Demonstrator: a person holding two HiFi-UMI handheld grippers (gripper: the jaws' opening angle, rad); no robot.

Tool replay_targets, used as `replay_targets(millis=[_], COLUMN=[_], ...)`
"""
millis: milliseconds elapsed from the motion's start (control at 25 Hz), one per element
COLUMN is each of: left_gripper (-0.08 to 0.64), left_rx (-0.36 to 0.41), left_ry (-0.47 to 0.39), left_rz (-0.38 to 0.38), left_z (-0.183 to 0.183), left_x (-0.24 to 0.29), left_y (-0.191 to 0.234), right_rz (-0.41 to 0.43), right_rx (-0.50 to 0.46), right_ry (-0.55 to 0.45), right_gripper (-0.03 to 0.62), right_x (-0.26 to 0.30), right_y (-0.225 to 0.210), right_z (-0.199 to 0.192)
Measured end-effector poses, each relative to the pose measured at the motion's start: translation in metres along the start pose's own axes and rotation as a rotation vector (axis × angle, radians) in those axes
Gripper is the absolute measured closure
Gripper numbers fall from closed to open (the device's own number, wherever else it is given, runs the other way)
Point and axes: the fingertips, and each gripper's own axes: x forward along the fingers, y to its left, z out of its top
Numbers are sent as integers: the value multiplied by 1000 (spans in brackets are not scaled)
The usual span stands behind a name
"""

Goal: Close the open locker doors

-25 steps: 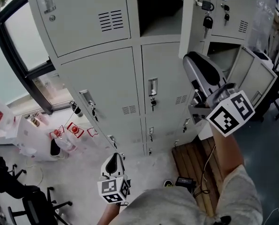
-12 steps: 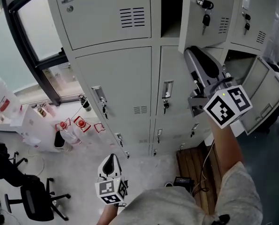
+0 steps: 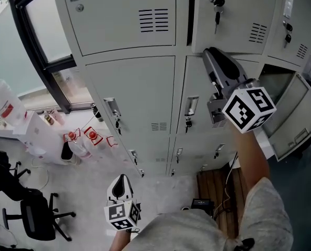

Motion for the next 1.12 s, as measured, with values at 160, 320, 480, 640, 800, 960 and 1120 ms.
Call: replay_targets(millis=[160,320,480,640,800,960,1120], left_gripper=[549,549,549,549,549,549,549], left_rx=[-8,-15,-11,1,-1,2,1], left_ry=[-1,3,-3,2,5,5,9], left_rz=[24,32,34,22,17,18,18], left_z=[0,-3,-2,-3,-3,-2,-4], left_x=[2,7,11,14,14,12,9], left_y=[1,-3,-8,-17,-21,-19,-17], right_rz=[0,1,7,7,8,7,-3], right_rx=[6,-44,-49,-57,-39,-17,-32], right_ry=[8,0,4,2,8,12,24], right_gripper=[514,520,520,520,526,526,526], right_x=[10,15,16,16,16,15,16], right_y=[-9,-9,-8,-8,-9,-11,-10], right_z=[-6,-5,-6,-6,-6,-5,-6])
